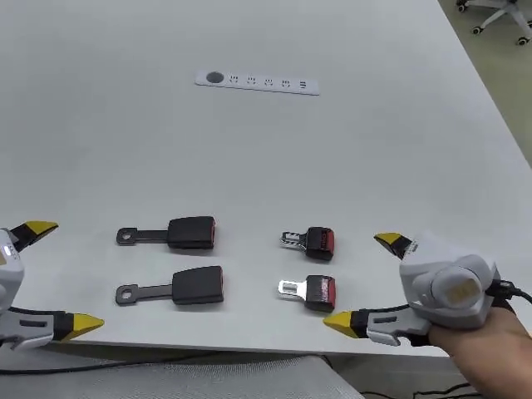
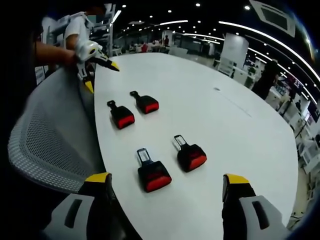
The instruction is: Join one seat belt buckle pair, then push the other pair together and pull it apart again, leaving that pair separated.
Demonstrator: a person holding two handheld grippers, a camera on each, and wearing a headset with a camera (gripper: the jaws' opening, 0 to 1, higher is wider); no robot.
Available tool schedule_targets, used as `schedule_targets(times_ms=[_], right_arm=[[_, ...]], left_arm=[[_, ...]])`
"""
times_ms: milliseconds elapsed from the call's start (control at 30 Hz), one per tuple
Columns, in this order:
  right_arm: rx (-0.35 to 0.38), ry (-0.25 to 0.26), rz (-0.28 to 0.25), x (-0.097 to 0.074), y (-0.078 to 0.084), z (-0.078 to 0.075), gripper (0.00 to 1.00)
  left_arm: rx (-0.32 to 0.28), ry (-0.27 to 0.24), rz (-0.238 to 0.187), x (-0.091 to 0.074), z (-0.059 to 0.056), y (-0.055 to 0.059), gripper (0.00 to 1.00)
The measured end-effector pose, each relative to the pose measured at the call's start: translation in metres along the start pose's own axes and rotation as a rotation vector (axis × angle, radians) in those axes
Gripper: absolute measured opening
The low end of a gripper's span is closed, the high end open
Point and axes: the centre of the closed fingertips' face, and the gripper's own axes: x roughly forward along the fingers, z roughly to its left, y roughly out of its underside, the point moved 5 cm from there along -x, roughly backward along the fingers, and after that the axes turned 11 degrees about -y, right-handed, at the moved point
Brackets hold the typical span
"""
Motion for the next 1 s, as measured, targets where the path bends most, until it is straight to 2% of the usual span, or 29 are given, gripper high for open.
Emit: schedule_targets(times_ms=[167, 400, 1000], right_arm=[[-0.028, -0.013, 0.013, 0.0007, -0.0013, 0.0018, 0.92], [-0.038, -0.006, 0.009, 0.0012, -0.0035, -0.0008, 0.89], [-0.038, -0.015, 0.01, 0.0053, -0.0051, -0.0005, 0.91]], left_arm=[[-0.021, -0.006, 0.002, 0.0, 0.0007, 0.0, 0.94], [0.001, 0.015, 0.009, -0.0001, -0.0054, -0.0017, 0.96], [-0.03, -0.008, 0.011, 0.0002, -0.0011, -0.0012, 0.96]])
